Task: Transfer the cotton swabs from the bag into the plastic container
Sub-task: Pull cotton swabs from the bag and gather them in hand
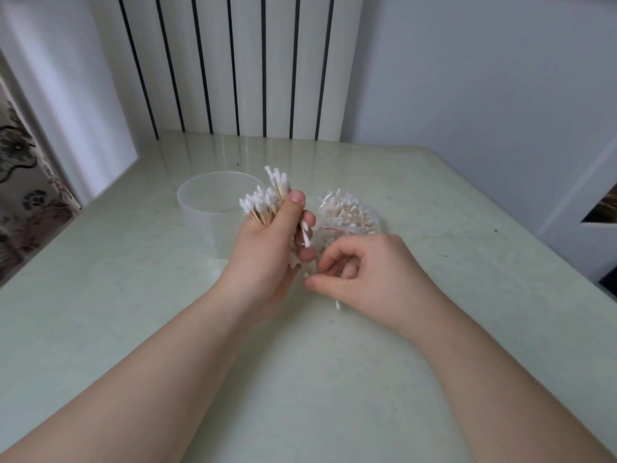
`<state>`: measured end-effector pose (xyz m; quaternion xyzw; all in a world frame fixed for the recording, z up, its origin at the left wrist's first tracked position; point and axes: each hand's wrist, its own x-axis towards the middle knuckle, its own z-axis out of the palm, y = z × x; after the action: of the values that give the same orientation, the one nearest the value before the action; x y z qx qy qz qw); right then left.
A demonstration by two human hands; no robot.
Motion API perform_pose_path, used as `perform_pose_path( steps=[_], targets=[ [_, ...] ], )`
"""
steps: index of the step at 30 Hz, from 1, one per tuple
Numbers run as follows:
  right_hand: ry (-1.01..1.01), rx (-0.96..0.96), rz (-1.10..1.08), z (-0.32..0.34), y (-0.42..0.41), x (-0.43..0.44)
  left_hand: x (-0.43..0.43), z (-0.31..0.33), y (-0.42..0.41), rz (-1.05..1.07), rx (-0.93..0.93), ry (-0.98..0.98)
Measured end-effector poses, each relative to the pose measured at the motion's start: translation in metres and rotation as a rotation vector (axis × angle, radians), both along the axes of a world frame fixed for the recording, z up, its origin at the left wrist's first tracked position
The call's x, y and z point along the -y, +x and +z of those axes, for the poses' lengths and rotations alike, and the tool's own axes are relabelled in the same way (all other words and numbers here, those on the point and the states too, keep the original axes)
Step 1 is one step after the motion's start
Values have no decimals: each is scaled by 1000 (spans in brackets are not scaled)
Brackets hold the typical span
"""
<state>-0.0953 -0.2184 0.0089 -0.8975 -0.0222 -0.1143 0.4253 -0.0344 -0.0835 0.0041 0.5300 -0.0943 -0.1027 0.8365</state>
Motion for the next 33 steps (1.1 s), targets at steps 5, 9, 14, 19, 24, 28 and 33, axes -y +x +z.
perform_pose_path(
  steps=[5, 9, 14, 19, 24, 28, 33],
  targets=[
    [-148, 39, 56, 0, 0, 1, 0, 1, 3, -38, -83, -131],
    [-61, 139, 81, 5, -4, 5, -2, 0, 5, 29, -60, -111],
    [65, 305, -69, 6, 0, 12, -1, -3, 4, 169, -38, 51],
    [41, 277, 3, -1, 2, 9, -3, -6, 2, 17, 148, 195],
    [-19, 275, 42, -5, 3, 8, 0, -10, 1, 13, 177, 247],
    [28, 356, 24, -5, 5, 12, -2, -6, 2, -65, 158, 226],
    [292, 320, 104, 0, 0, 13, -4, -5, -6, -310, 188, 296]
  ],
)
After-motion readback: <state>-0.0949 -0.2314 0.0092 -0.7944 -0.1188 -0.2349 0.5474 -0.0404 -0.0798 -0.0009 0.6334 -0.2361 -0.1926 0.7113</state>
